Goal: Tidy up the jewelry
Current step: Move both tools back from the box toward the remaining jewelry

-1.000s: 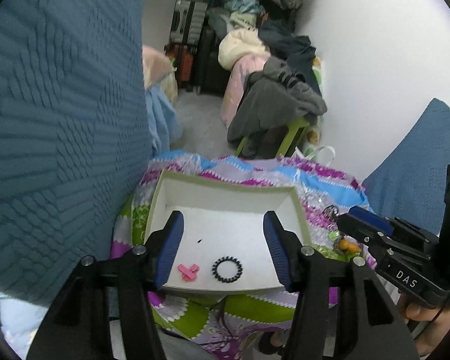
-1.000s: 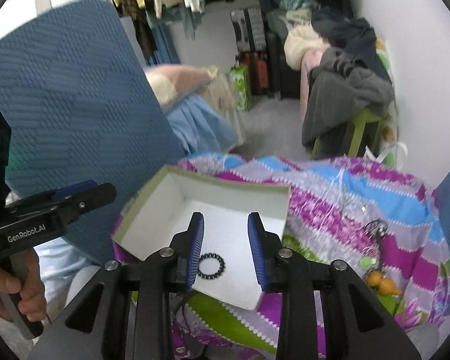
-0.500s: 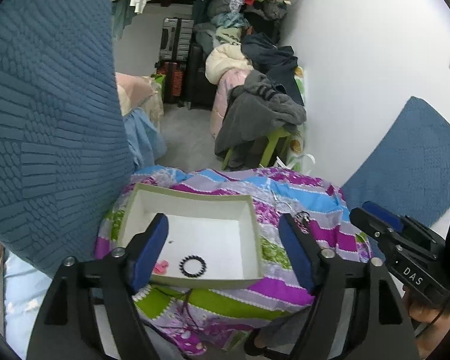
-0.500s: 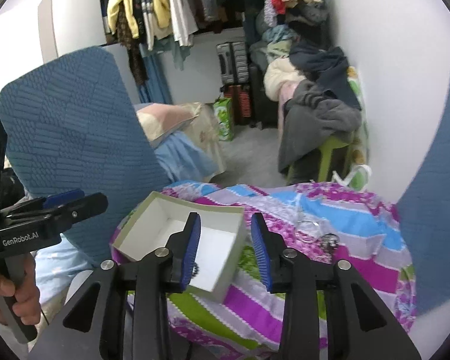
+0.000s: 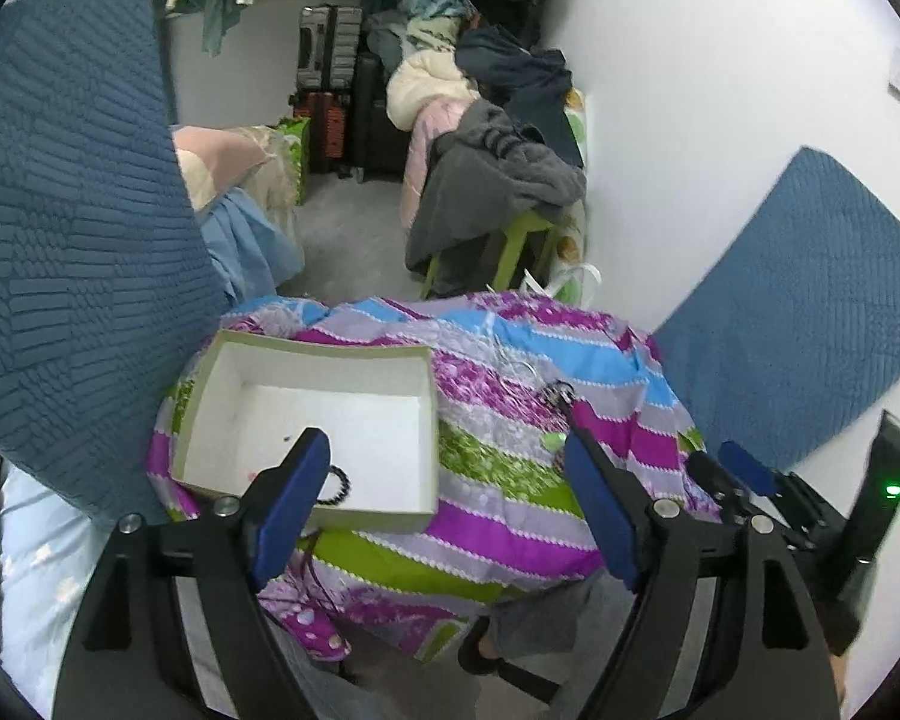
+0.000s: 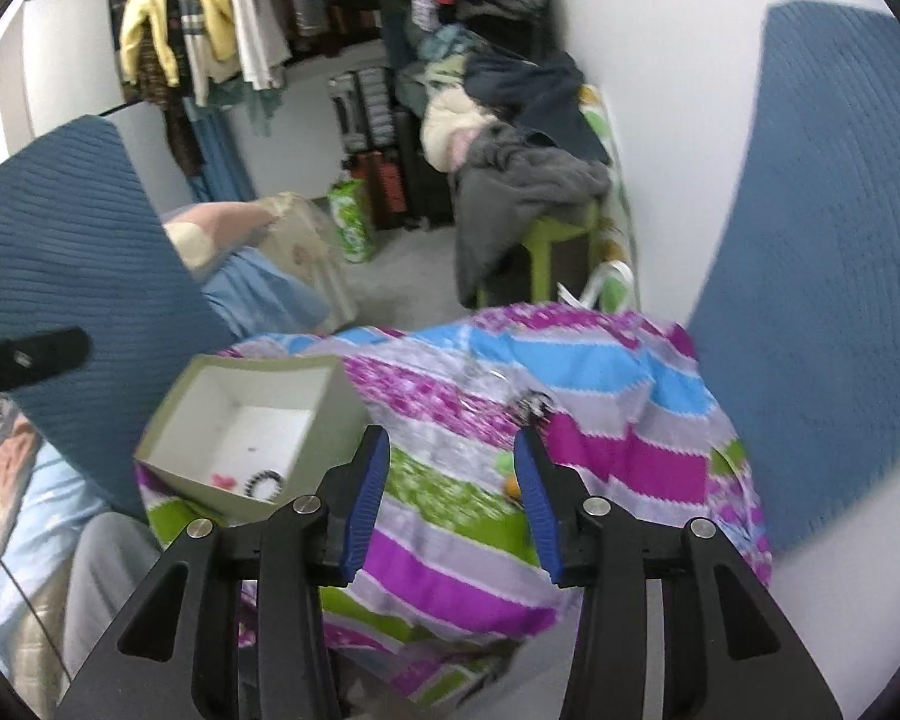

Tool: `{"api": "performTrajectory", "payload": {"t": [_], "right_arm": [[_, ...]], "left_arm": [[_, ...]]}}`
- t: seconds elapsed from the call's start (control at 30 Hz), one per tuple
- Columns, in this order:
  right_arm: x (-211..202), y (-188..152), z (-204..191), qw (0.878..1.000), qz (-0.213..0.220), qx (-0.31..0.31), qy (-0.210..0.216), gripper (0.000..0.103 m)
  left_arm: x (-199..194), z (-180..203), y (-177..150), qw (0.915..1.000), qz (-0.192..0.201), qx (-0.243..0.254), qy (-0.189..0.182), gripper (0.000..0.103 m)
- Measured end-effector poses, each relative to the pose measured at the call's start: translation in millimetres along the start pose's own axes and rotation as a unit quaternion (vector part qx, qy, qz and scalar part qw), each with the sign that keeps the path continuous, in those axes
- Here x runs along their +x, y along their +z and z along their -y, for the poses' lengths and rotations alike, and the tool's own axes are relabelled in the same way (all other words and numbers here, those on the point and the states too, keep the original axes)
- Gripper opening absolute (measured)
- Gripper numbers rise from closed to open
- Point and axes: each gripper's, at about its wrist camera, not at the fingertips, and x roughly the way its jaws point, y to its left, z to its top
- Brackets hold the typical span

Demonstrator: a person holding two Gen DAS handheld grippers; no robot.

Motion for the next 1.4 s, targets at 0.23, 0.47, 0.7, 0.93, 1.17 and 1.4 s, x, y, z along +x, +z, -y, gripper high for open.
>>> {"api": "performTrajectory", "payload": {"t": [0.23,0.47,0.7,0.93,1.17,1.4], "right_arm": [[5,-16,30,0.999,-0.015,0.028,-0.011,0.041],[16,-28,41,0.999,-0.036,0.038,-0.018,0.042],[32,-35,50,0.998,-0.051,0.039,-0.024,0.042],[50,-46,69,0.997,-0.059,0.052,-0.024,0.042],[76,-56,92,0.995,-0.070,0.070,-0.019,0.042],[111,-58,115,0.993,-0.077,0.088,0.015,0.042]], "left_arm": [[7,24,-6,0.9966,-0.078,-0.025,-0.010,0.081],[17,51,-14,0.9929,-0.119,-0.009,-0.009,0.081],[31,63,-10,0.9892,-0.142,-0.030,-0.019,0.081],[65,77,-7,0.9852,-0.162,-0.033,-0.043,0.081],[120,80,-4,0.9877,-0.152,-0.016,-0.032,0.080],[183,85,-11,0.9860,-0.161,0.011,-0.042,0.074]]}}
